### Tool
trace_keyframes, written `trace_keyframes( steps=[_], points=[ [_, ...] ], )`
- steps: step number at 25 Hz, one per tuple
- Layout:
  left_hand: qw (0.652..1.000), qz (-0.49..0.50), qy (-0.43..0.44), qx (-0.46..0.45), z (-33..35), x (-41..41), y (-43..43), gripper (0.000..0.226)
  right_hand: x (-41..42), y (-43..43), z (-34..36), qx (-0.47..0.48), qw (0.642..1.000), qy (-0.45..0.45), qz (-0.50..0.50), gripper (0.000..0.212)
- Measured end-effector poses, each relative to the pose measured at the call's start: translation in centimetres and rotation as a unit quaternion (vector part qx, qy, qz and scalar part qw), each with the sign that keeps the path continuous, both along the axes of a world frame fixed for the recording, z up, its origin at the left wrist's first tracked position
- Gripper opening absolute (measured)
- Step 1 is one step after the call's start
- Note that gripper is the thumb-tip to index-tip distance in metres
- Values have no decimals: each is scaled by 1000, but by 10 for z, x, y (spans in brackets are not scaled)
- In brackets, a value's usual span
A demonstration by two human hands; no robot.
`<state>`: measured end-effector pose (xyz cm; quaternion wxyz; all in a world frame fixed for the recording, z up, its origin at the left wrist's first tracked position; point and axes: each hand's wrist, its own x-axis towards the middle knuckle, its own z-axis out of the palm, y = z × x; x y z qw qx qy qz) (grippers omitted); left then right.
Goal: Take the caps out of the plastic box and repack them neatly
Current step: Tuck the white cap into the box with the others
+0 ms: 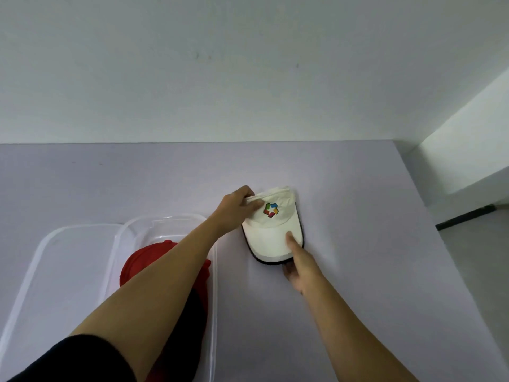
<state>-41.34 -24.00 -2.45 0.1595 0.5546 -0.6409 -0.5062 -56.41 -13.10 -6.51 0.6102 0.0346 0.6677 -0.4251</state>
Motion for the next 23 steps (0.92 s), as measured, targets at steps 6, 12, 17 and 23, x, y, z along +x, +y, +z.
trace_keyframes(
  steps=[6,12,17,23],
  points=[
    [988,-8,149,37,43,18,6,19,1,5,28,-135,991,-20,4,80],
    [985,-40,169,5,107,61,20,18,32,16,75,-349,929,-119,8,89],
    [985,-31,171,-16,153,106,30,16,84,19,111,-379,909,-172,-8,74],
    [977,66,202,-4,162,150,42,21,137,26,136,-385,905,-181,-7,46]
  ],
)
